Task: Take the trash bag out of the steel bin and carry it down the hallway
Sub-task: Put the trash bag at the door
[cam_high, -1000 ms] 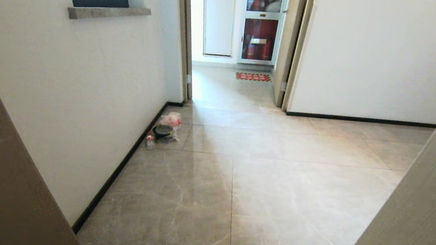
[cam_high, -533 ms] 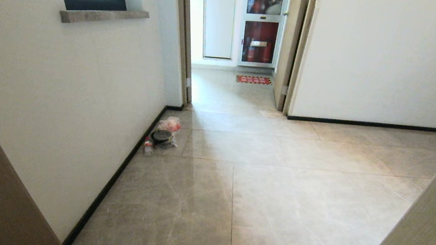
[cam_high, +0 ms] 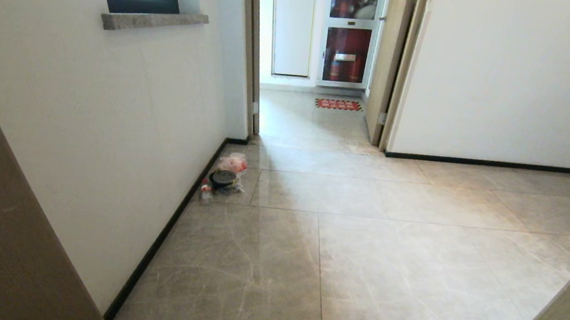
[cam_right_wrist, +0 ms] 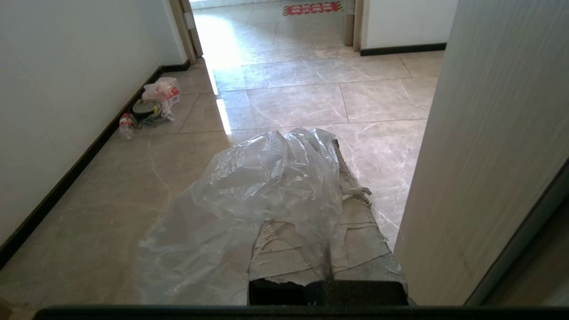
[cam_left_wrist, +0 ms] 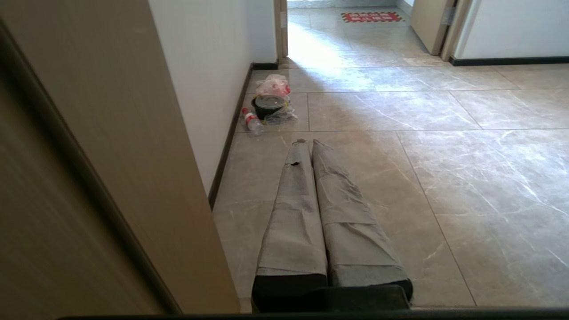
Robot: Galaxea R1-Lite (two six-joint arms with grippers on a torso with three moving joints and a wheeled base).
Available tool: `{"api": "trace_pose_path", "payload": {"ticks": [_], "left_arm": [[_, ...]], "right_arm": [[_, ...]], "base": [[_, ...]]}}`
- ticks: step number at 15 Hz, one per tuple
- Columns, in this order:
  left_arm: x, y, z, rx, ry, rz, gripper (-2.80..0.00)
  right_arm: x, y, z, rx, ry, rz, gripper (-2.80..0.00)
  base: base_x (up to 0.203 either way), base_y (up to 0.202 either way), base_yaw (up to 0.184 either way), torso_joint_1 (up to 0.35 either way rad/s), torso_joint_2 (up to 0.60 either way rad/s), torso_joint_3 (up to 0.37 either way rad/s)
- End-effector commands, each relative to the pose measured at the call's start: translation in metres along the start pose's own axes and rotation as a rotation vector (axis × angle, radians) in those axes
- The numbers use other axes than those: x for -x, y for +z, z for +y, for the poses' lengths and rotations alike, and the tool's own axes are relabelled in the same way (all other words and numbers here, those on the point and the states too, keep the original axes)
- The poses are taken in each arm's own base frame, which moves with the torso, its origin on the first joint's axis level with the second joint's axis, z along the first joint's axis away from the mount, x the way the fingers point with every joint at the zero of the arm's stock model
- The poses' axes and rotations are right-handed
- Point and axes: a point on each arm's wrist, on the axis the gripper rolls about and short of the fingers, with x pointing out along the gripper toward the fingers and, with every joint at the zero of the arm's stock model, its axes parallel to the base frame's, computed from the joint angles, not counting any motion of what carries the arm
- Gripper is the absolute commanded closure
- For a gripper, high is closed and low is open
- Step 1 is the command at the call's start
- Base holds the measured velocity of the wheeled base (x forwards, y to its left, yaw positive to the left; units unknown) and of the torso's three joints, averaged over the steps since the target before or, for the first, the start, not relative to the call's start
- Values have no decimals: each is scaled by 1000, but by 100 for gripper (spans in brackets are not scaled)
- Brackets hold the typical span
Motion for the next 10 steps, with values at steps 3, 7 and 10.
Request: {"api": "trace_pose_path", "payload": {"ticks": [3,7,10], "left_arm": [[0,0,0,1,1,2,0],[0,-1,0,1,1,4,0],[0,-1,0,1,1,3,0]], "right_arm": [[0,0,0,0,0,1,0],[0,0,0,0,0,0,0],[0,0,0,0,-1,0,0]], "base": [[0,0,0,0,0,0],[168,2,4,3,2,1],[194,0,-1,5,5,2]]}}
